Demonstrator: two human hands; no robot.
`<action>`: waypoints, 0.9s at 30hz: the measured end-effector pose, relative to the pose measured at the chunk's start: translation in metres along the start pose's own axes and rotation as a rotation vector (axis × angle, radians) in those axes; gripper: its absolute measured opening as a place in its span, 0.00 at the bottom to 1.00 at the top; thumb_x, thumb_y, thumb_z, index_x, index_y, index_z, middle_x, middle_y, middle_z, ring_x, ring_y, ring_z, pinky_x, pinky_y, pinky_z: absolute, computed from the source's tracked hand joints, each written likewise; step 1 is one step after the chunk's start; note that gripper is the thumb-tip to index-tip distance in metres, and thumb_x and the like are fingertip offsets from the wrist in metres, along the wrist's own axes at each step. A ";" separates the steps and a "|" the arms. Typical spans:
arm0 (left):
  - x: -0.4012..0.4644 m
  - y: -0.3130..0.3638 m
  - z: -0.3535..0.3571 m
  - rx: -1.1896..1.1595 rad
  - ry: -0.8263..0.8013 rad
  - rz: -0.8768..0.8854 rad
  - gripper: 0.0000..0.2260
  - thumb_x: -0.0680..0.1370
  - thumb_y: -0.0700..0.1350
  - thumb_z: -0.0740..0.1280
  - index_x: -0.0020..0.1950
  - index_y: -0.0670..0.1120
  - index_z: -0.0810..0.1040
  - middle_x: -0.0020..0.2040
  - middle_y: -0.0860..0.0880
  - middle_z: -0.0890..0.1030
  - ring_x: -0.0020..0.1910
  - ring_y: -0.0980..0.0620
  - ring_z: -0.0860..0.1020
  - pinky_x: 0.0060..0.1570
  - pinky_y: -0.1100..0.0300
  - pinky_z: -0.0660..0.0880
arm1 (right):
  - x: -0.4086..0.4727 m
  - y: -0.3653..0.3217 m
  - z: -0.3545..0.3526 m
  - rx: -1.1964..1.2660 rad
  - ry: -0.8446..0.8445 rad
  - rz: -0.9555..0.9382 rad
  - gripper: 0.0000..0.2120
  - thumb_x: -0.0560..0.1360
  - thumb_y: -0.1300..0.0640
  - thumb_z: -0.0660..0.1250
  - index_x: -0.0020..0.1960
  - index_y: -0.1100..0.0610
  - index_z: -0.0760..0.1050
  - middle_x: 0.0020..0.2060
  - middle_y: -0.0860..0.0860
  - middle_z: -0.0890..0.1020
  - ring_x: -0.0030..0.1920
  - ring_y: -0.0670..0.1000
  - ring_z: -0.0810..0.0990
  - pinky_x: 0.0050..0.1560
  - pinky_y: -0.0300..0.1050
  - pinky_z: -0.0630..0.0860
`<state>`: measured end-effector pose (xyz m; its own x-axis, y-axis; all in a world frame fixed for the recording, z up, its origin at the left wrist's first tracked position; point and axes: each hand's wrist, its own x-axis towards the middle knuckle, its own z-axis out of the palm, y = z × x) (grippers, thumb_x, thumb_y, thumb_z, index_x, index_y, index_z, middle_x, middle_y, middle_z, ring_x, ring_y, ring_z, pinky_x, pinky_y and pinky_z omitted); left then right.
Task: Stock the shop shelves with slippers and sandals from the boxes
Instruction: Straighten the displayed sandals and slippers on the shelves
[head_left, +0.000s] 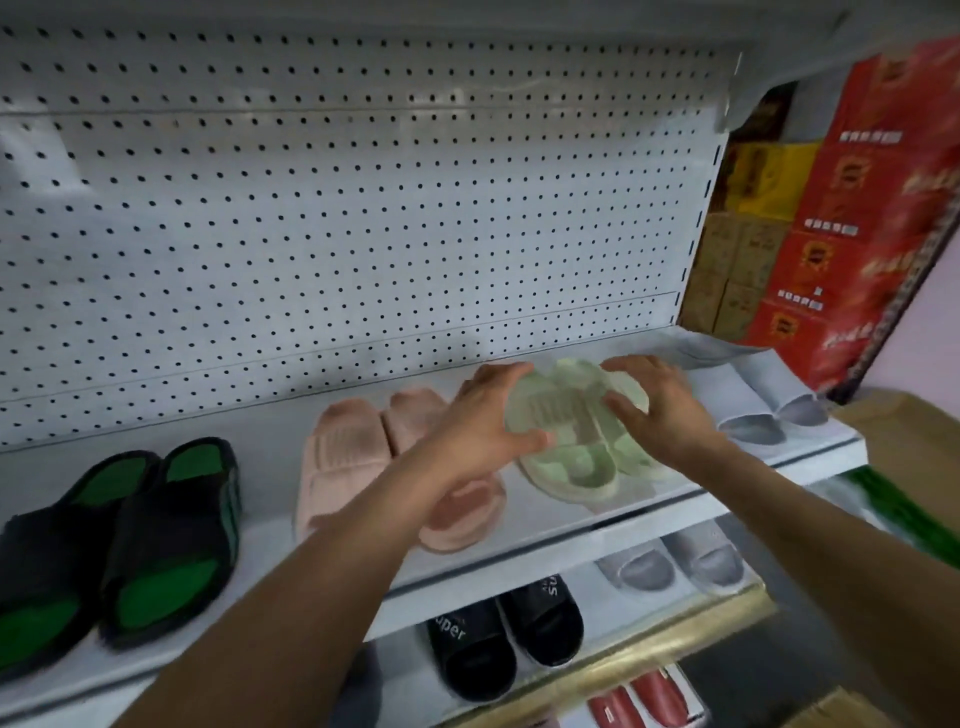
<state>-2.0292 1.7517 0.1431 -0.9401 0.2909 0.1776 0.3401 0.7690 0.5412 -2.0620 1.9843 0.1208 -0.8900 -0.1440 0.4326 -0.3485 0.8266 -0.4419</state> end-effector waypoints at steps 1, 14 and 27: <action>0.009 0.007 0.008 -0.001 -0.031 -0.028 0.38 0.72 0.54 0.74 0.78 0.54 0.57 0.75 0.49 0.60 0.73 0.48 0.61 0.70 0.58 0.61 | 0.004 0.011 -0.004 -0.011 -0.064 0.028 0.20 0.76 0.48 0.65 0.67 0.51 0.72 0.64 0.54 0.75 0.64 0.59 0.70 0.62 0.53 0.69; 0.041 0.021 0.046 0.000 -0.058 -0.289 0.38 0.68 0.50 0.78 0.74 0.52 0.64 0.67 0.46 0.69 0.63 0.48 0.70 0.64 0.56 0.69 | 0.037 0.057 -0.001 -0.171 -0.372 -0.171 0.31 0.71 0.42 0.69 0.72 0.46 0.64 0.68 0.53 0.69 0.70 0.51 0.63 0.67 0.47 0.56; 0.033 0.036 0.052 -0.009 -0.041 -0.373 0.38 0.69 0.48 0.77 0.75 0.53 0.62 0.70 0.46 0.67 0.67 0.47 0.69 0.68 0.49 0.68 | 0.032 0.063 -0.008 -0.062 -0.457 -0.184 0.32 0.73 0.44 0.68 0.73 0.45 0.61 0.72 0.55 0.64 0.72 0.53 0.61 0.70 0.46 0.53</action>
<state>-2.0467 1.8186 0.1254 -0.9977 0.0145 -0.0659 -0.0257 0.8211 0.5702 -2.1098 2.0367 0.1130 -0.8582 -0.5027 0.1041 -0.5059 0.7940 -0.3371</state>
